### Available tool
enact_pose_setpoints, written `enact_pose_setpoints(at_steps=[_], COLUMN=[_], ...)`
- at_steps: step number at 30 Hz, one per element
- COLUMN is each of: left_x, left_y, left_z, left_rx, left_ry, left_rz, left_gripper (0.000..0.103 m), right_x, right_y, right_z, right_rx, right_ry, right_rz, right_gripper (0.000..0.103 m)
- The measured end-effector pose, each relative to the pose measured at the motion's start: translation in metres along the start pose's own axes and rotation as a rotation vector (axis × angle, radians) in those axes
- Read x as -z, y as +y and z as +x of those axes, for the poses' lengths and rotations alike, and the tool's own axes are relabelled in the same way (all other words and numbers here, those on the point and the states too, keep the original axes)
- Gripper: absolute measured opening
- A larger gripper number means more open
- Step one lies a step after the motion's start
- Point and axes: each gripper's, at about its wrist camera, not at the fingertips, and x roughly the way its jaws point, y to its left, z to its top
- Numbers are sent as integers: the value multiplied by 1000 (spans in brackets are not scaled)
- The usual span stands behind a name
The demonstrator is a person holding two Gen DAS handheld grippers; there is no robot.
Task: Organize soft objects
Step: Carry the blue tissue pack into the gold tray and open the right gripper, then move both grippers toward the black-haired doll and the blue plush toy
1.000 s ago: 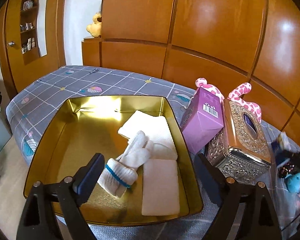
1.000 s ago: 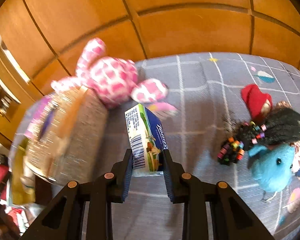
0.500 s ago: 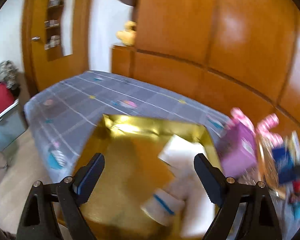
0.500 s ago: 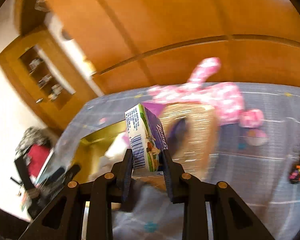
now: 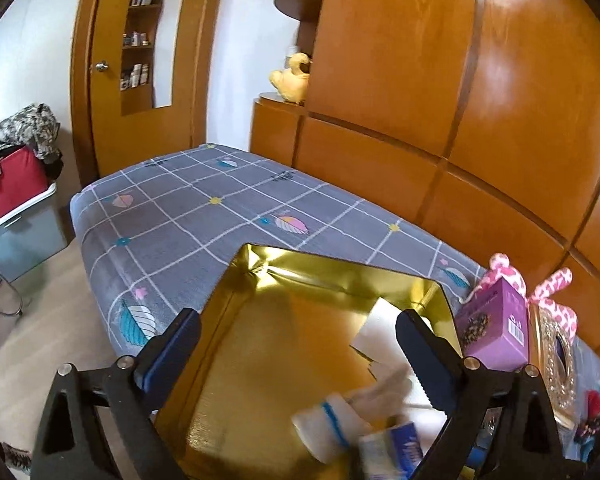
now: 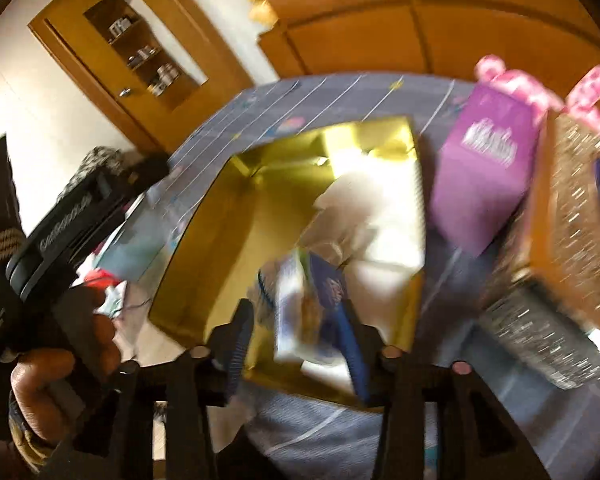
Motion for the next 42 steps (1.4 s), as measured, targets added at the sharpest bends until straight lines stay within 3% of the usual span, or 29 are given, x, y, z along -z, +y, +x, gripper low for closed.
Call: enact_pose_setpoints(at_steps=[9,17,21,29,42], left_x=[10,20,30,52,89], left_y=[-24,-55,-75,-110,-154], left_z=[-6,-24,-32,-51,-74], left_rx=[53,137,186,297,467], left_ry=[11,-6,-3,6,64], left_rz=[49,133,196,303,448], left_gripper=[98,98,98,98,98], right_x=[13,32,42,61,123], right_y=[-13,-11,-23,-80,-195], right_z=[-24,-64,-91,-146,-238], right_rx=[87,279,352,471,668], right_ry=[-51,-169,-221,-306,-413], right_rz=[-13,-92,-82,80,482], right_gripper=[52,52,58,58,58])
